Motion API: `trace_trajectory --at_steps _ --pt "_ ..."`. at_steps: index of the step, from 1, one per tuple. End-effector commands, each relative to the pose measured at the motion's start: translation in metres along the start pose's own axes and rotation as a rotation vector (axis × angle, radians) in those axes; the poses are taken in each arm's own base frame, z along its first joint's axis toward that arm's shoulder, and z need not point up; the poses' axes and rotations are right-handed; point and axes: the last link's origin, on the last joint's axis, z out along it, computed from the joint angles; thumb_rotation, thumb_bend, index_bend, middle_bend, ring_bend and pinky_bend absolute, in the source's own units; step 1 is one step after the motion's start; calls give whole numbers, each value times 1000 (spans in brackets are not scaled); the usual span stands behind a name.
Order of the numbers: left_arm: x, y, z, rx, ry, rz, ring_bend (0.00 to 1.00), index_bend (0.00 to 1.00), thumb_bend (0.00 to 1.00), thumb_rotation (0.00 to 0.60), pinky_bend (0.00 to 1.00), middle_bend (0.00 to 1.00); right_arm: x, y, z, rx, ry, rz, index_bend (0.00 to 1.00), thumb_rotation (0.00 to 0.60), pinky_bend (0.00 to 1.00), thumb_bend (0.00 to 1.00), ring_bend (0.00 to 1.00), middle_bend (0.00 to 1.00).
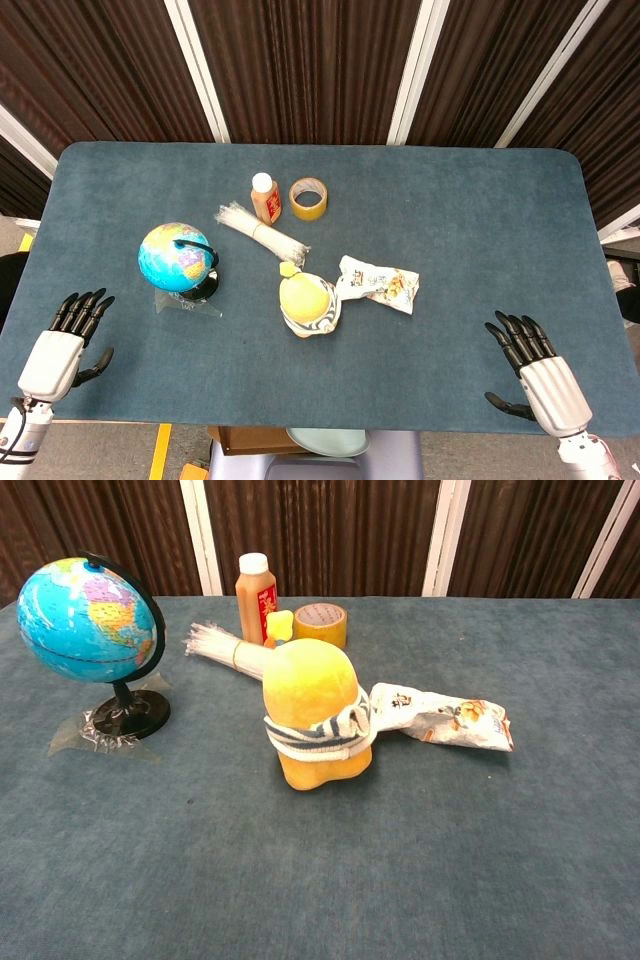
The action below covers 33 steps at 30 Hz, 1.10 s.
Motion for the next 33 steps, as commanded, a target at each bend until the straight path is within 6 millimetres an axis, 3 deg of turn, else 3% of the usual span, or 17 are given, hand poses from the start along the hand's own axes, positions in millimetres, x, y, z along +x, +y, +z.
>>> trace_trajectory --at_steps 1,6,10,17,25,33 --pt "0 0 0 0 2 -2 0 0 408 600 6 0 1 0 -1 0 2 1 0 600 0 121 0 0" --pt "-2 4 -1 -1 3 -45 0 0 406 600 6 0 4 0 -4 9 7 11 0 600 0 121 0 0" --pt "0 17 4 -15 75 -253 0 0 398 600 5 0 7 0 -7 13 12 22 0 600 0 121 0 0" --pt "3 34 42 -20 183 -649 0 0 330 600 0 0 10 2 -9 11 20 33 0 600 0 121 0 0" --pt "3 57 94 -18 235 -682 0 0 322 600 0 0 8 0 -7 14 17 36 0 600 0 121 0 0" --pt "-4 68 126 14 232 -685 0 0 314 573 0 0 7 2 -5 6 12 32 0 600 0 121 0 0"
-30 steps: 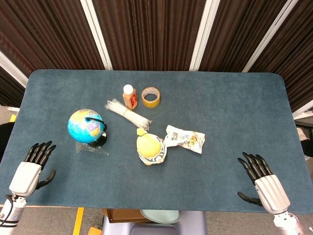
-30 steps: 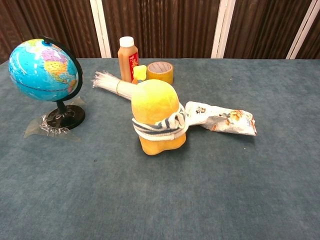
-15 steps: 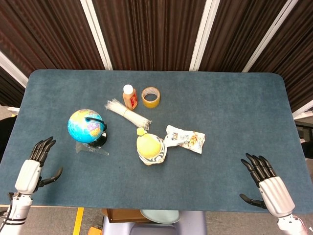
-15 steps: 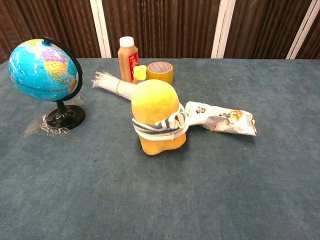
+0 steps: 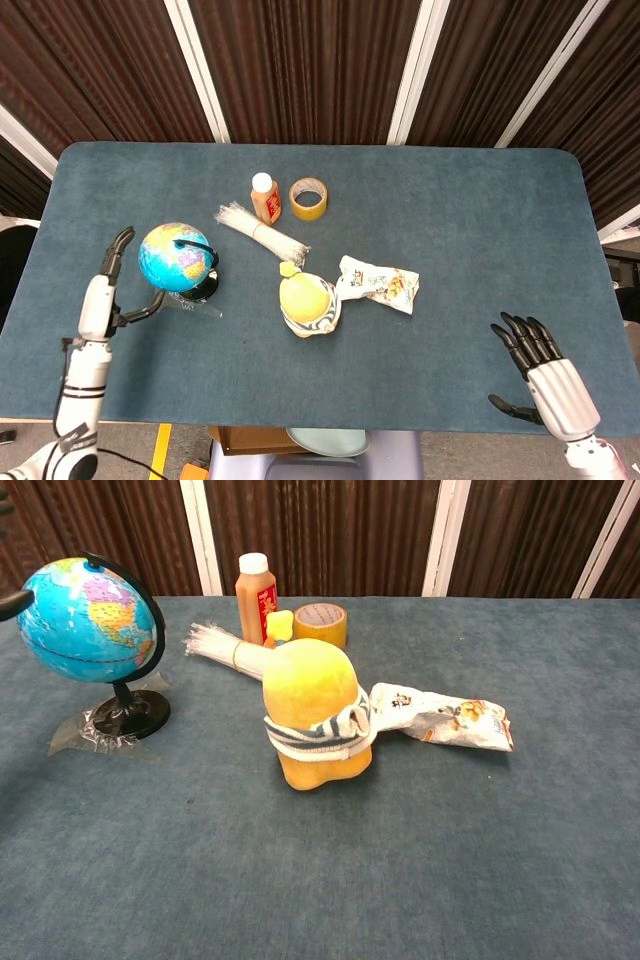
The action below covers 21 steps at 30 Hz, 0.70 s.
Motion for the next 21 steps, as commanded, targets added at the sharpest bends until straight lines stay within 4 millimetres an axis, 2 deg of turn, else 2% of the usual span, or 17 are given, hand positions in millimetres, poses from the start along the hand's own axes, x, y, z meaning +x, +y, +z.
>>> trace_trajectory --at_steps 1,7,21 --pt "-9 0 12 12 6 11 0 0 313 572 0 0 0 0 1 -1 0 0 0 600 0 121 0 0" --pt "-15 -2 19 23 -5 13 0 0 311 567 0 0 1 2 1 -10 9 2 0 600 0 121 0 0" --pt "-13 -10 24 64 -4 8 0 0 325 573 0 0 1 1 1 -11 9 1 0 600 0 121 0 0"
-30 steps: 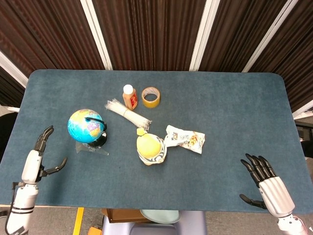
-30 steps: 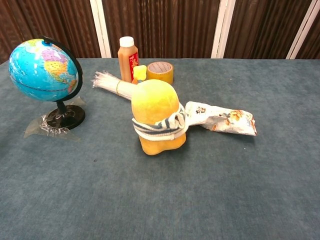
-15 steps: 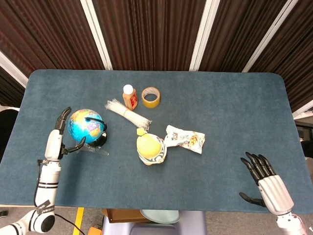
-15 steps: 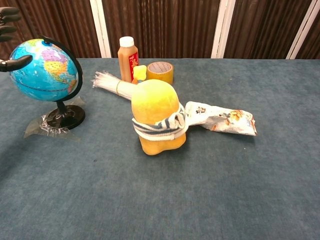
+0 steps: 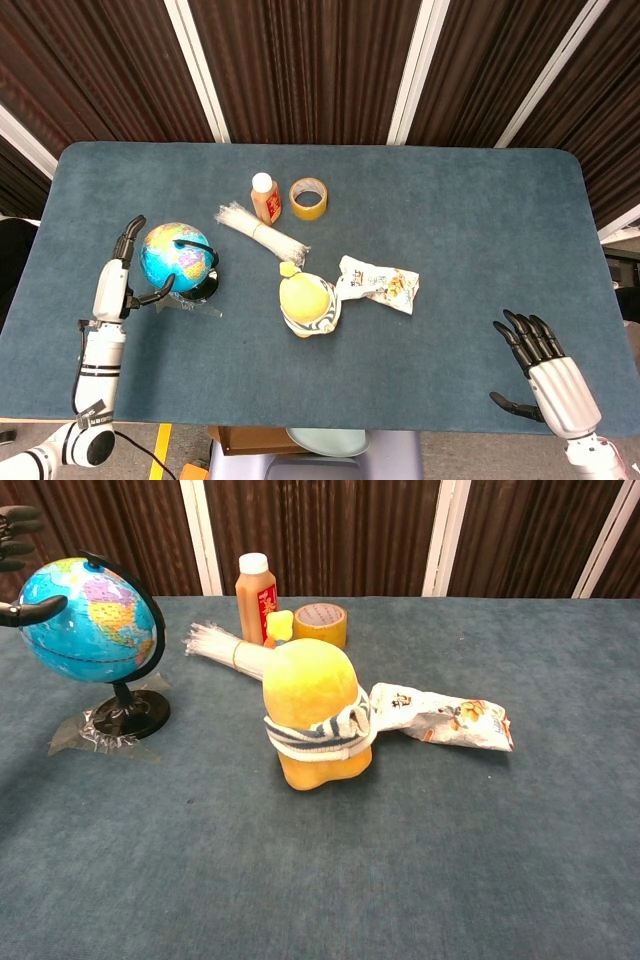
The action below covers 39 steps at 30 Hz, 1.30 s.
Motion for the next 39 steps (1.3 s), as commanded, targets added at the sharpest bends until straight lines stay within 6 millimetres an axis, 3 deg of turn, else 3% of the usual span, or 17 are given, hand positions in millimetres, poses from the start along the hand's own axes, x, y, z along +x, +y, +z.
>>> trace_trajectory --at_steps 1,39 --pt "0 0 0 1 1 2 0 0 325 575 0 0 0 0 0 0 1 1 0 600 0 121 0 0" --pt "23 -22 2 55 35 17 0 0 322 590 0 0 2 0 -3 -4 10 -4 0 600 0 121 0 0"
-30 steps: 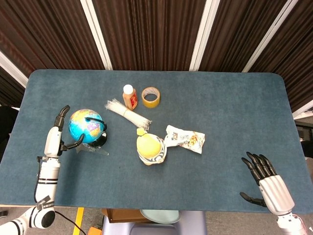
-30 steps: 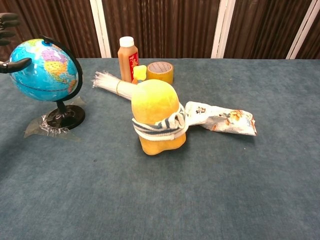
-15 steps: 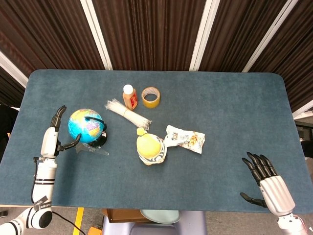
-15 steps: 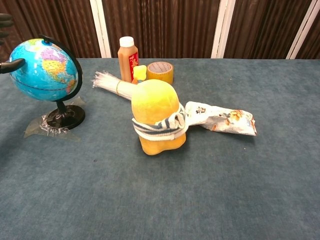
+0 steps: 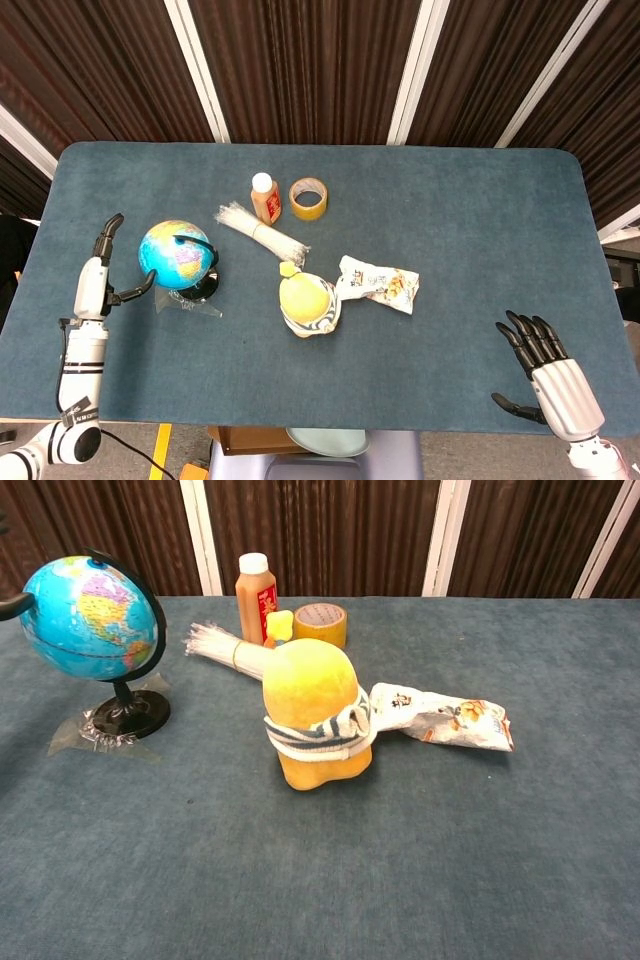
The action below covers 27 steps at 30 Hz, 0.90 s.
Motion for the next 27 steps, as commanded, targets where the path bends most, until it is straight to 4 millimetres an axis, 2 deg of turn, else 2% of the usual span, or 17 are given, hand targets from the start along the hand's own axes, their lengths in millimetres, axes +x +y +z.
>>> trace_trajectory --at_steps 1,27 --pt "1 -2 0 7 2 0 0 0 321 592 0 0 0 0 0 0 0 -1 0 600 0 121 0 0" --pt "3 -25 29 73 5 12 0 0 322 590 0 0 -4 2 3 -34 5 -29 0 600 0 121 0 0"
